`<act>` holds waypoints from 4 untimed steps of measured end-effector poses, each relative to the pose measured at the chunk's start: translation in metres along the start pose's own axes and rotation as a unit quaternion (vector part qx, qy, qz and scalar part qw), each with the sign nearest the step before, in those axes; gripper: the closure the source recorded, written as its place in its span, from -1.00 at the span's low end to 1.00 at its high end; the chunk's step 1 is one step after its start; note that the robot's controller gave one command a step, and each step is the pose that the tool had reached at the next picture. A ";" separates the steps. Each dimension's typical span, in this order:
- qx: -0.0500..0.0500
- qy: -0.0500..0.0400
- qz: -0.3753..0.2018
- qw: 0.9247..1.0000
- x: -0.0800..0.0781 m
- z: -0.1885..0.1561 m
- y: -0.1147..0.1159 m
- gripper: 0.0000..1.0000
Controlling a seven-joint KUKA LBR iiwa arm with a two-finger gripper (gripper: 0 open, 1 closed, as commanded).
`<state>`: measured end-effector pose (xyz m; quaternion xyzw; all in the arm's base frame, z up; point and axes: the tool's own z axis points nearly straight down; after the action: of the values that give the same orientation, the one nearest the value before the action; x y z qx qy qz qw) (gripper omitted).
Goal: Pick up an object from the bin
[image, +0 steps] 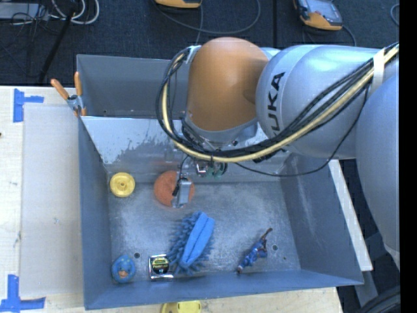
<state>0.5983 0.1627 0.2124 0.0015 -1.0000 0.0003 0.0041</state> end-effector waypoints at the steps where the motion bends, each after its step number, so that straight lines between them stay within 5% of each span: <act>1: -0.001 -0.004 0.002 1.000 -0.002 -0.005 -0.001 -1.00; 2: -0.001 -0.006 0.016 1.000 0.012 0.050 -0.021 -1.00; 3: 0.000 -0.003 -0.061 0.998 0.003 0.077 -0.032 -1.00; 4: -0.001 -0.006 -0.077 0.997 -0.002 0.077 -0.034 -1.00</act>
Offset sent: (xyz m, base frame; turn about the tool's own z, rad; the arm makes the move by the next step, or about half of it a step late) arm -0.0245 -0.0391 -0.0931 0.0565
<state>0.5994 0.1286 0.1352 0.0782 -0.9969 -0.0006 -0.0017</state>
